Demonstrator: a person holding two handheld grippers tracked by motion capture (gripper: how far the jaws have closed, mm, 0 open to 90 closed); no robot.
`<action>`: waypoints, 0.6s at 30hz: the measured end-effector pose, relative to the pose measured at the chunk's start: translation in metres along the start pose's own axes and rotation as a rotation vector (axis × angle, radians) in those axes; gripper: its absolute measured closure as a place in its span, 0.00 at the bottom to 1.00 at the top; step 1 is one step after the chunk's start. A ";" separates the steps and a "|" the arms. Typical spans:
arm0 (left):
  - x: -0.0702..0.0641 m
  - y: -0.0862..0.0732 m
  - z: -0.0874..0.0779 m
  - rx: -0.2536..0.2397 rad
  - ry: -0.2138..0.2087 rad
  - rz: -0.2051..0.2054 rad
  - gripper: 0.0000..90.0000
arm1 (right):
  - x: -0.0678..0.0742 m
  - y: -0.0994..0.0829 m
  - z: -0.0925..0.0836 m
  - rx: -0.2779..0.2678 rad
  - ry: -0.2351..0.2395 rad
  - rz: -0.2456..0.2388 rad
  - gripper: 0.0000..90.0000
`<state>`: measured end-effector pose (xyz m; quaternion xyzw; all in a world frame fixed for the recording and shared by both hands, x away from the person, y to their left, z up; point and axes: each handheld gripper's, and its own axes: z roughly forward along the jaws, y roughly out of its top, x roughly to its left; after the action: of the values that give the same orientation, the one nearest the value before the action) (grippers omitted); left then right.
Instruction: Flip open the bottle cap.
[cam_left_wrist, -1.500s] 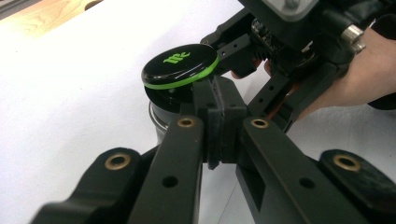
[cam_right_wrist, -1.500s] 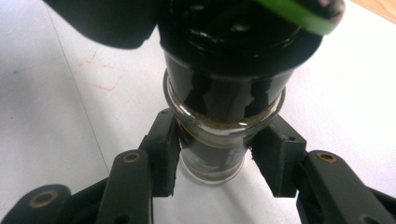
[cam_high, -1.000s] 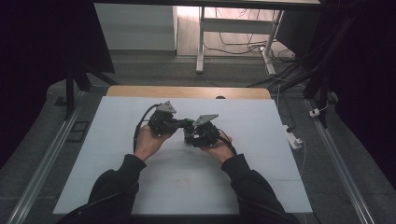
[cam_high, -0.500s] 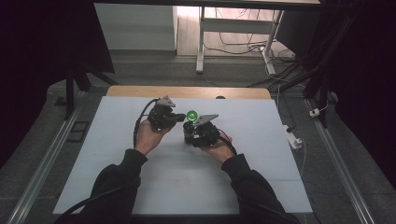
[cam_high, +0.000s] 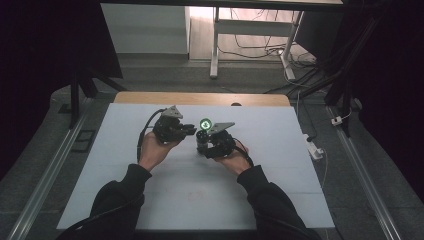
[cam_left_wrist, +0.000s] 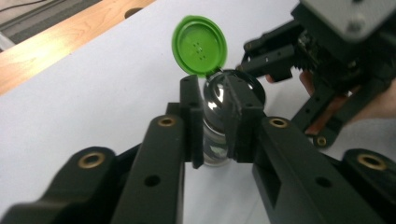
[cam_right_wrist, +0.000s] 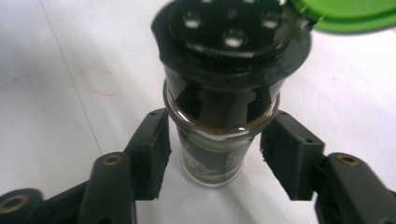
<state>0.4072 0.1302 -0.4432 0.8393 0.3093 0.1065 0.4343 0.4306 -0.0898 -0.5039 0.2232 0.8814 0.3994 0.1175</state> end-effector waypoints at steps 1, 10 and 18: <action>-0.001 -0.001 -0.001 0.006 -0.001 0.002 0.83 | 0.000 0.000 -0.001 -0.001 -0.003 0.006 0.43; -0.009 -0.016 -0.012 0.042 -0.001 0.007 0.69 | 0.003 -0.001 -0.014 -0.015 0.012 0.053 0.35; -0.013 -0.034 -0.020 0.043 -0.019 -0.020 0.44 | 0.008 -0.004 -0.024 -0.011 0.029 0.103 0.28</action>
<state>0.3736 0.1501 -0.4566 0.8463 0.3159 0.0872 0.4200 0.4135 -0.1037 -0.4915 0.2620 0.8681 0.4130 0.0852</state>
